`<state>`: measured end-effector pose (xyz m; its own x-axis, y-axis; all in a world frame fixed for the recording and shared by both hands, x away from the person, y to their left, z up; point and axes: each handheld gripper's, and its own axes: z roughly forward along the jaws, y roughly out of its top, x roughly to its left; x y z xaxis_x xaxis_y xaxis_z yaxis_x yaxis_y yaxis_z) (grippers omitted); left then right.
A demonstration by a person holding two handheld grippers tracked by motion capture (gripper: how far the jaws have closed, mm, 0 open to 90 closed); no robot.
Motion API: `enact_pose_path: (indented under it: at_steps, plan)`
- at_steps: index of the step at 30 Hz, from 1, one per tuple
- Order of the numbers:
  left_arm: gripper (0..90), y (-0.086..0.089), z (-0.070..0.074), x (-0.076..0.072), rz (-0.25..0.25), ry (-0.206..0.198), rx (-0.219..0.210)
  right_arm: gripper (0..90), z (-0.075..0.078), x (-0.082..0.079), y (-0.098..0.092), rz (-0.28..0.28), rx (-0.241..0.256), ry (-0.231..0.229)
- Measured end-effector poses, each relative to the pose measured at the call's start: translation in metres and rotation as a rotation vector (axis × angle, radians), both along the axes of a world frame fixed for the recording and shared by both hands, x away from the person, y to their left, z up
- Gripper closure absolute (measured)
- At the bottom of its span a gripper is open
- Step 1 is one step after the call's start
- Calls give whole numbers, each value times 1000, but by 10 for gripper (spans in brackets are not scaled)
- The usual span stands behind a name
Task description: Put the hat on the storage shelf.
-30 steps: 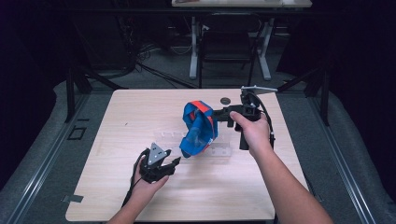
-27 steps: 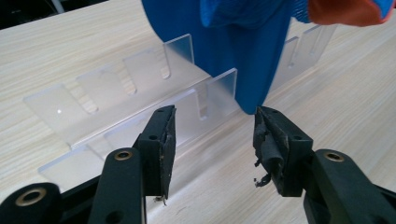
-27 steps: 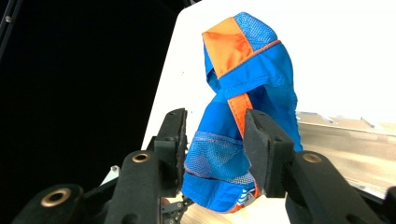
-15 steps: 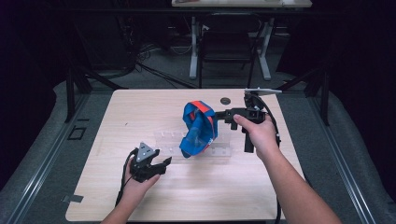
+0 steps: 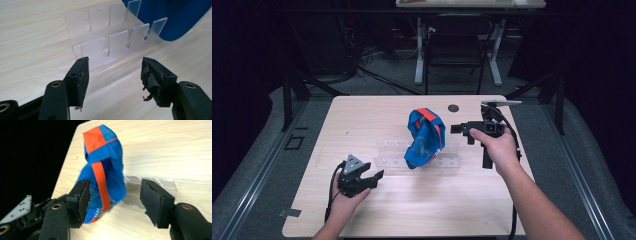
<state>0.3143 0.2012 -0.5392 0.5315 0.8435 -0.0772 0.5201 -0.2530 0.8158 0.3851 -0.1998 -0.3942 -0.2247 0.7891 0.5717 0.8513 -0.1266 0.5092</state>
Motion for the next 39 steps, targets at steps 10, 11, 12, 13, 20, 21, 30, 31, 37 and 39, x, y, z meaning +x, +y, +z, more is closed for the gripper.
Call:
enact_pose_path:
  at_steps: [10, 11, 12, 13, 20, 21, 30, 31, 37, 39]
  plan:
    - [388, 17, -2, -4, 28, 8, 1, 389, -6, -16, -21, -17, -58, -8]
    - [387, 18, -3, -4, 34, 11, -2, 389, -6, -18, -23, -19, -67, -9]
    - [387, 20, -5, -4, 39, 10, -11, 388, -7, -20, -25, -23, -69, -9]
    - [387, 22, -6, -4, 42, 13, -9, 388, -8, -22, -28, -27, -72, -12]
    - [387, 30, -18, -5, 52, 31, 17, 385, -24, -35, -39, -47, -93, -9]
    - [387, 31, -19, -4, 48, 34, 21, 385, -27, -36, -40, -53, -91, -3]
    - [387, 32, -24, -4, 49, 34, 52, 389, -60, -47, -41, -53, -115, 14]
    - [387, 31, -24, -4, 51, 32, 53, 389, -63, -48, -40, -46, -116, 11]
    - [387, 32, -25, -4, 48, 30, 53, 388, -80, -57, -36, -22, -133, 20]
    - [387, 32, -25, -5, 47, 30, 51, 392, -88, -59, -37, -17, -148, 4]
